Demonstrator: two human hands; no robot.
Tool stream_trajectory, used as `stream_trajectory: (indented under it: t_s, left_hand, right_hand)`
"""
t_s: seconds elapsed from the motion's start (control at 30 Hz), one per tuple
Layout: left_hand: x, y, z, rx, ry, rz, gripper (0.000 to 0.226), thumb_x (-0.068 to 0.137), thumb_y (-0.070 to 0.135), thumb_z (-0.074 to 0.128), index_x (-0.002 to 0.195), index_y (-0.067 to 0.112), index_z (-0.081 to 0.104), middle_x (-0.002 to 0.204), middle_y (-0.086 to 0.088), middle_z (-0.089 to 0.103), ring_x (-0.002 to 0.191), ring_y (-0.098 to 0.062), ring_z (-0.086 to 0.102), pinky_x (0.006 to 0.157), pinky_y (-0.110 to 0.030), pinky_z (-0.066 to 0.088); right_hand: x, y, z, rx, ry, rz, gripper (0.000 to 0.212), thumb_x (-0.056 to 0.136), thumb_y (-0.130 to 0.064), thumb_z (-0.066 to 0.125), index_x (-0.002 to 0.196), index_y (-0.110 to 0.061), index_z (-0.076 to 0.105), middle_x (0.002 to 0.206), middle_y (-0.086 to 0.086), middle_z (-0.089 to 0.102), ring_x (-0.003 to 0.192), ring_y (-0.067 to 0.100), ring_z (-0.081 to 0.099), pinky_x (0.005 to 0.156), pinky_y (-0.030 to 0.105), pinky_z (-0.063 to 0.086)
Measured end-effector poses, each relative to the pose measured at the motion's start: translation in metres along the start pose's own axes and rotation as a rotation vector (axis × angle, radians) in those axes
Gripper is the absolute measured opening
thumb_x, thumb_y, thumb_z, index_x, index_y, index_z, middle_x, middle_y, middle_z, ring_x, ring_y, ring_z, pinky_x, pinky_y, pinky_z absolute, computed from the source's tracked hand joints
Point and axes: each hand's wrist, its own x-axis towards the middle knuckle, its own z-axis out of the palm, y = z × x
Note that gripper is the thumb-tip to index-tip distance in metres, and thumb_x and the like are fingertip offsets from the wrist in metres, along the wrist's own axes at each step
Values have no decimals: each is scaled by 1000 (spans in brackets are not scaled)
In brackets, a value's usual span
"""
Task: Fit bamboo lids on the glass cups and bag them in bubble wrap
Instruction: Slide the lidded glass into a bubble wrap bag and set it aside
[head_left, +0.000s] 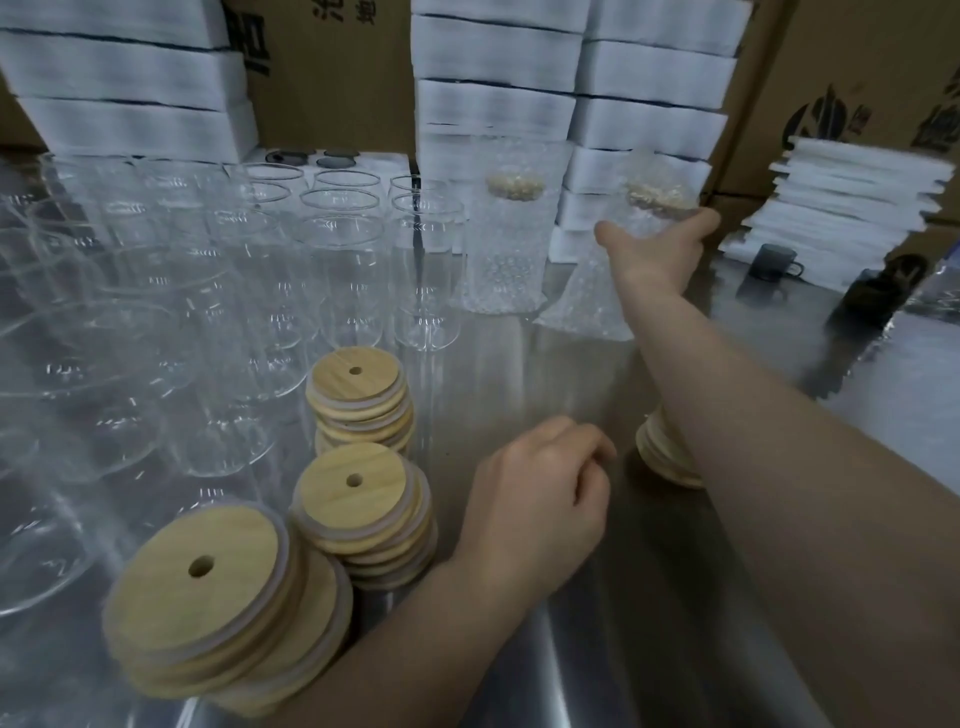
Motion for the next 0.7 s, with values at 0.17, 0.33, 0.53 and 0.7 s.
stream_trajectory:
  t_s: [0.17, 0.33, 0.53, 0.7]
  left_hand:
    - [2, -4, -1, 37, 4, -5, 32, 80, 29, 34, 84, 19, 64, 79, 4, 57, 71, -22, 57, 61, -40, 50]
    - [1, -6, 1, 142, -49, 14, 35, 80, 34, 28, 82, 19, 59, 81, 3, 55, 74, -24, 58, 57, -40, 49]
    - [2, -5, -1, 155, -87, 44, 39, 80, 35, 26, 84, 17, 60, 85, -2, 57, 79, -29, 60, 57, -42, 48]
    - [3, -5, -2, 163, -102, 53, 39, 80, 36, 26, 84, 16, 60, 86, -2, 57, 80, -30, 60, 57, -42, 47]
  right_hand:
    - [31, 15, 27, -78, -2, -55, 92, 78, -32, 80, 143, -9, 20, 147, 15, 33, 129, 29, 43, 94, 26, 35]
    - [49, 16, 54, -161, -47, -63, 92, 80, -38, 78, 144, -9, 18, 148, 16, 32, 132, 34, 41, 97, 33, 38]
    - [42, 18, 80, -159, -128, -54, 88, 84, -37, 75, 144, -7, 18, 150, 18, 27, 134, 38, 38, 105, 43, 38]
    - [38, 15, 80, -139, -197, -34, 93, 86, -39, 73, 148, -9, 11, 151, 18, 23, 136, 36, 34, 107, 44, 39]
